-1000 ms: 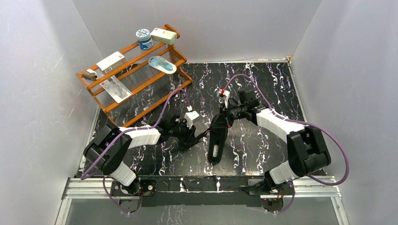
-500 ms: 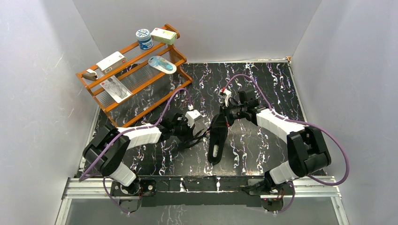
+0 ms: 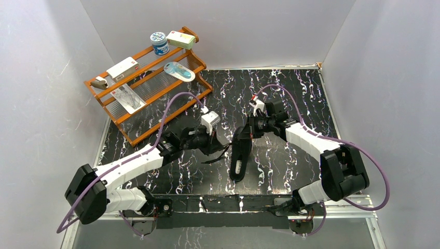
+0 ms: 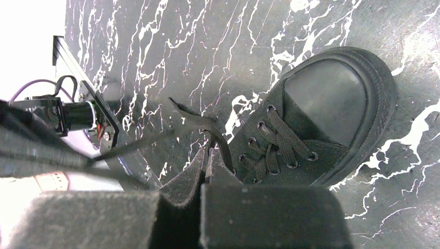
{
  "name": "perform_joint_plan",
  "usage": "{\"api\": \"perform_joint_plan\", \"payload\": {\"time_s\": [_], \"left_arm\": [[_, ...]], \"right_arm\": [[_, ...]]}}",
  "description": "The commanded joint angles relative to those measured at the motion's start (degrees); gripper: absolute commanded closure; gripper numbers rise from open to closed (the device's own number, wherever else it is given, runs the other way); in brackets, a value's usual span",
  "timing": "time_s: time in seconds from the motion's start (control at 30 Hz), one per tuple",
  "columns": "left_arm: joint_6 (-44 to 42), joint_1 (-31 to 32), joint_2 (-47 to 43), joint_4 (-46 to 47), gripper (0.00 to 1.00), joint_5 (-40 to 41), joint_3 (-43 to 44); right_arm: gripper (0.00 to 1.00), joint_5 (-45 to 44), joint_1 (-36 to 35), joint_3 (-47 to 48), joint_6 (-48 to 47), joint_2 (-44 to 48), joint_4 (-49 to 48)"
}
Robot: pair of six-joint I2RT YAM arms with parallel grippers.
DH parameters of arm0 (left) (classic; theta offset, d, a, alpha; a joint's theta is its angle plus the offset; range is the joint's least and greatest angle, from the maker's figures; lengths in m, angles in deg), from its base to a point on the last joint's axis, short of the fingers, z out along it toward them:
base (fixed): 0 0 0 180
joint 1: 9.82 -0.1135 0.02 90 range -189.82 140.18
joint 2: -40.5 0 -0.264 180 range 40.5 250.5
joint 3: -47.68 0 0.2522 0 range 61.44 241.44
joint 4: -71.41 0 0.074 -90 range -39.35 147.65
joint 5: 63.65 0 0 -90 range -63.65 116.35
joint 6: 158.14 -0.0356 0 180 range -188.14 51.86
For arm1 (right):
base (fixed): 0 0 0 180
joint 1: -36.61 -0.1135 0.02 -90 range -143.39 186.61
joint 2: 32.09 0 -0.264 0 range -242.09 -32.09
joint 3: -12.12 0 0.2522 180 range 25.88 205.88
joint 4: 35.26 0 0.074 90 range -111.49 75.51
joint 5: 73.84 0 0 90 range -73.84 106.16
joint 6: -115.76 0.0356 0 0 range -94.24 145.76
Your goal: Tie the shoes
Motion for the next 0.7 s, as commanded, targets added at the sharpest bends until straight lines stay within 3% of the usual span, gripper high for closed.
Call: {"api": "perform_joint_plan", "payload": {"time_s": [0.0,0.27,0.57,0.6,0.67], "left_arm": [[5.2,5.0,-0.4,0.2,1.00,-4.7,4.4],[6.3,13.4,8.3,16.0,1.00,-5.6,5.3],[4.3,19.6,25.6,22.3,1.00,-6.4,12.0],[4.2,19.8,26.1,21.9,0.95,-6.1,12.4],[3.5,20.1,25.8,20.5,0.69,-6.0,12.7]], "right_arm": [[1.00,-0.8,-0.1,2.1,3.6,0.0,-0.6],[1.00,0.6,-0.1,5.5,2.5,-2.9,1.9],[1.00,4.4,-0.1,6.0,0.4,-3.3,2.7],[1.00,4.8,-0.1,6.1,-0.2,-3.4,2.9],[1.00,5.4,-0.1,6.1,-1.7,-3.5,3.4]]}}
